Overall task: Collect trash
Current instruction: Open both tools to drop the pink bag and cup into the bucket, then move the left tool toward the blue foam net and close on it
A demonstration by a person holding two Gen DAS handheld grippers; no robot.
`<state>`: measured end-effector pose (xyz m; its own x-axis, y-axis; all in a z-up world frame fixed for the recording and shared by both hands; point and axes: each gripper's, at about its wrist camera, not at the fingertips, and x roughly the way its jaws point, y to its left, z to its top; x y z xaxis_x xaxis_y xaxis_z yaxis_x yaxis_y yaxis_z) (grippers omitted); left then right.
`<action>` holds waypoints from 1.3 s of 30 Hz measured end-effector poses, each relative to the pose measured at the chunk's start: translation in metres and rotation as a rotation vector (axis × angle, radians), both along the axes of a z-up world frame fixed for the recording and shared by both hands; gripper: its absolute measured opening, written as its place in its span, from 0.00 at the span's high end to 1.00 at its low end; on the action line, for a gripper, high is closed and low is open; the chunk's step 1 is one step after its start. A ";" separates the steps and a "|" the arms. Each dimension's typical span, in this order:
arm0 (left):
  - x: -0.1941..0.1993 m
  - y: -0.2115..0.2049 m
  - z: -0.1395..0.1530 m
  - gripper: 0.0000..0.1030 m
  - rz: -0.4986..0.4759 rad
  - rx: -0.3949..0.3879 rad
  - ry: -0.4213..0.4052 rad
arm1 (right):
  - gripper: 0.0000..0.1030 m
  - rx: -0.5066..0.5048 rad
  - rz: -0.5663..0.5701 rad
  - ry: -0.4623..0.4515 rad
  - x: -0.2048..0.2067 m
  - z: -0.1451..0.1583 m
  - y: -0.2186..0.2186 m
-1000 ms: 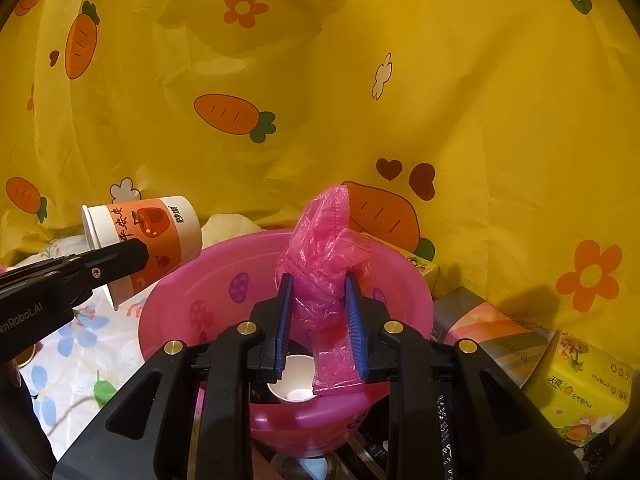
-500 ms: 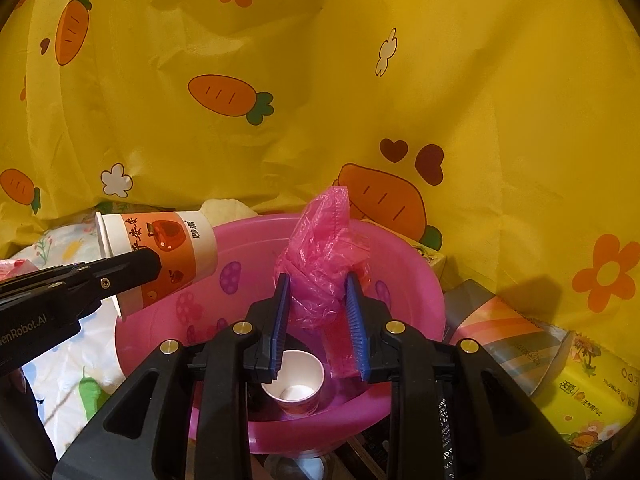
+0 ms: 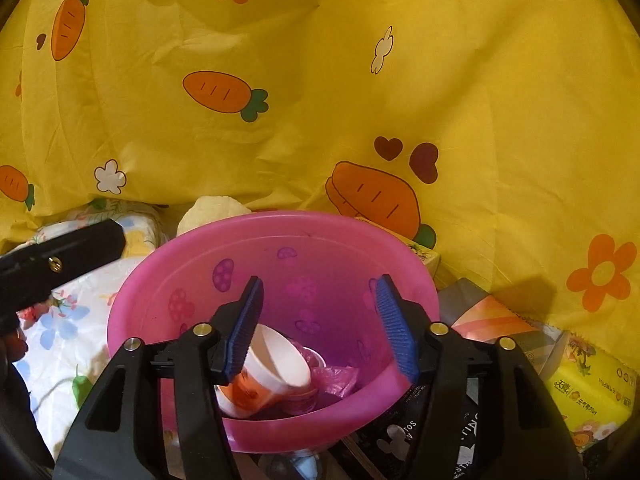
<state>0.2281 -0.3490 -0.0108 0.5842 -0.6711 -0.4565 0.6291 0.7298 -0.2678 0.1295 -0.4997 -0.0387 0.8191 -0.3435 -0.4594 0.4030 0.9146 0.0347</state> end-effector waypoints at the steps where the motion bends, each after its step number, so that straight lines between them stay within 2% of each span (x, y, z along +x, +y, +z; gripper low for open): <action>1: 0.000 0.006 0.002 0.12 0.012 -0.008 0.001 | 0.34 0.003 -0.001 -0.005 -0.001 0.000 0.001; 6: -0.013 0.024 0.007 0.09 0.060 0.024 -0.048 | 0.15 0.014 -0.001 -0.025 -0.004 0.003 0.004; 9: -0.023 0.035 0.010 0.08 0.090 0.039 -0.085 | 0.15 0.021 0.010 -0.035 -0.007 0.006 0.008; 13: -0.032 0.053 0.015 0.08 0.126 0.033 -0.093 | 0.13 0.009 0.025 -0.040 -0.012 0.010 0.016; 15: -0.036 0.063 0.018 0.07 0.148 0.030 -0.095 | 0.08 0.005 0.032 -0.044 -0.015 0.012 0.020; 27: -0.078 0.111 0.027 0.06 0.266 0.068 -0.143 | 0.05 0.003 0.061 -0.072 -0.046 0.027 0.048; 39: -0.121 0.176 0.040 0.06 0.367 0.038 -0.170 | 0.05 -0.007 0.115 -0.108 -0.072 0.038 0.092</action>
<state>0.1074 -0.1728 0.0291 0.8511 -0.3883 -0.3534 0.3577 0.9215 -0.1510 0.0577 -0.4080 -0.0005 0.8977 -0.2480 -0.3643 0.2903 0.9547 0.0655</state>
